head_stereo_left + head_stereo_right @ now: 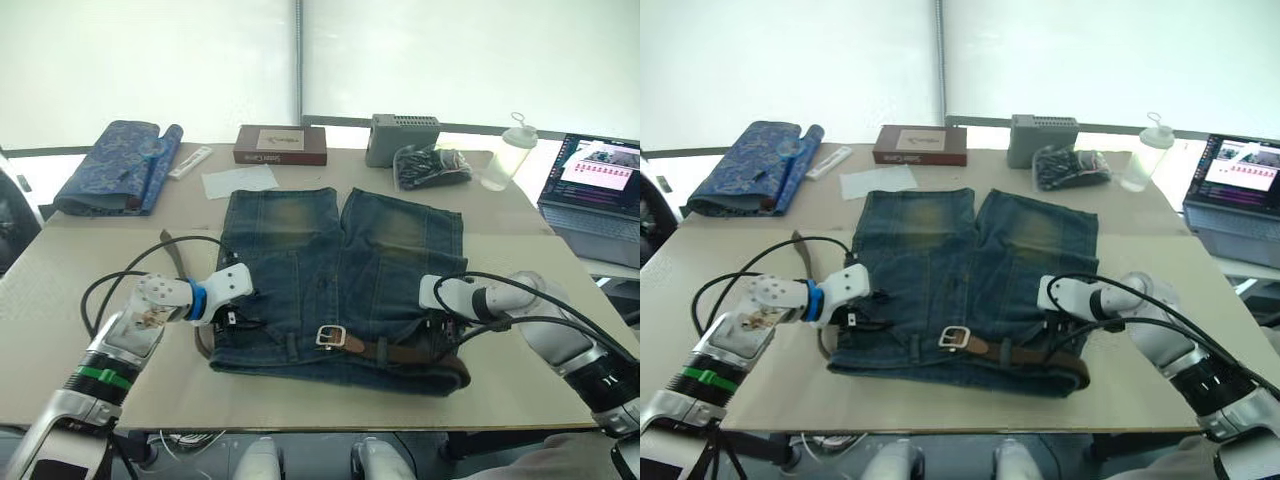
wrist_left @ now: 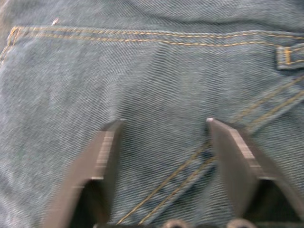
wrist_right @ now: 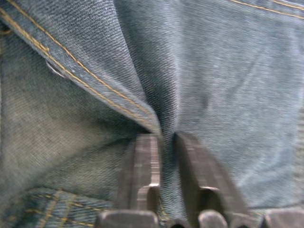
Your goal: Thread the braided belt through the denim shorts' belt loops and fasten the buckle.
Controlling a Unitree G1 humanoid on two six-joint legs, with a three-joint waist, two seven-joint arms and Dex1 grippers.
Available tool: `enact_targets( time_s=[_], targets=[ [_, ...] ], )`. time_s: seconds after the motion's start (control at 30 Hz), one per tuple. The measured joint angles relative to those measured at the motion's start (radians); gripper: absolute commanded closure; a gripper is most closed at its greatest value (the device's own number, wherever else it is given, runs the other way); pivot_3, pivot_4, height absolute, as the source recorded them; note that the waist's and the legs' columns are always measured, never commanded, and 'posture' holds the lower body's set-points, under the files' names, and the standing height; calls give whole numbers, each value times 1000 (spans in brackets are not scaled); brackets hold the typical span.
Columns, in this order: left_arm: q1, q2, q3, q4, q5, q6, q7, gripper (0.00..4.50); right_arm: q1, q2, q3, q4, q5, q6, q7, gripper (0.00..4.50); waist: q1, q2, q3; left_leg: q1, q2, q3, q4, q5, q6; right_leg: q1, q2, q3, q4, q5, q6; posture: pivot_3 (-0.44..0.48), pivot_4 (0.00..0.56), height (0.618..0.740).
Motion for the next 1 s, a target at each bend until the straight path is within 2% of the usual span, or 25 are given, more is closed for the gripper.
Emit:
enact_targets(
  time_s=[0.07, 0.1, 0.23, 0.33, 0.37, 0.47, 0.63, 0.67, 0.73, 0.77, 0.83, 0.9, 1.0],
  targets=[
    [-53, -16, -13, 73, 28, -44, 10, 4177, -24, 24, 0, 41, -22, -26, -19, 4500, -1, 0, 0, -1, 0, 0, 0, 8, 7, 0, 1, 0, 2, 6, 0, 0, 150, 718],
    [-84, -17, -14, 113, 49, -62, 23, 4488, -38, 37, 0, 64, -30, -40, -29, 4500, -3, 0, 0, -5, 0, 0, 0, 10, 8, -1, 2, 1, 3, 7, 0, 0, 150, 718],
    [-124, -30, -6, 189, 66, -87, 30, 4488, -55, 50, -11, 86, -36, -62, -15, 4500, -7, 0, -1, -6, 0, -1, 0, 11, 9, -2, 3, 2, 4, 5, 2, 0, 150, 718],
    [-103, -36, 32, 159, 18, -31, -2, 4500, -29, 44, -46, 60, -22, -64, 10, 3498, -9, 0, -1, -11, 0, -1, 0, 11, 9, -4, 3, 2, 2, 5, 5, 0, 150, 718],
    [-77, -35, 57, 125, -20, 22, -19, 3969, -16, 42, -63, 48, -8, -66, 12, 3128, -11, 0, -1, -13, 0, -1, 0, 11, 9, -5, 3, 2, 2, 5, 7, 0, 150, 718],
    [12, -32, 141, -26, -137, 210, -32, 2774, 53, 40, -146, -8, 63, -56, 31, 2112, -16, 0, 1, -15, 0, -2, 0, 10, 9, -7, 3, 2, 2, 6, 9, 0, 150, 718],
    [171, -3, 435, -321, -300, 533, 139, 522, 188, 69, -408, -235, 330, 67, 54, 357, -29, 1, 6, -17, 1, -6, -1, 10, 9, -9, 4, 0, 2, 4, 10, 0, 150, 718],
    [179, -7, 481, -357, -312, 572, 184, 81, 193, 80, -444, -271, 370, 89, 48, 351, -31, 0, 6, -17, 1, -6, -1, 10, 9, -8, 4, 0, 2, 4, 10, 0, 150, 718],
    [199, -60, 587, -452, -290, 645, 365, 81, 206, 133, -519, -371, 465, 125, 21, 351, -30, 0, 6, -10, 1, -7, -1, 10, 9, -2, 4, -1, 2, 5, 10, 0, 150, 718],
    [202, -76, 605, -487, -255, 670, 459, 81, 206, 151, -526, -411, 503, 138, 7, 351, -29, 0, 7, -9, 1, -7, -1, 10, 9, -1, 4, -1, 2, 5, 10, 0, 150, 718],
    [201, -97, 612, -536, -188, 747, 595, 81, 207, 190, -526, -453, 542, 147, -18, 351, -29, -2, 7, -9, 0, -7, -1, 10, 8, -1, 4, -1, 2, 4, 4, 0, 150, 718],
    [135, -146, 610, -553, -101, 925, 774, 81, 204, 254, -485, -498, 570, 153, -52, 351, -26, -5, 9, -10, 0, -8, -1, 11, 7, -1, 4, -1, 2, 6, 4, 0, 150, 718],
    [3, -176, 585, -492, -36, 1056, 909, 81, 178, 294, -395, -522, 578, 143, -56, 351, -20, -6, 10, -11, -1, -10, -1, 13, 5, -2, 4, -3, 2, 7, 3, 0, 150, 718]
  ],
)
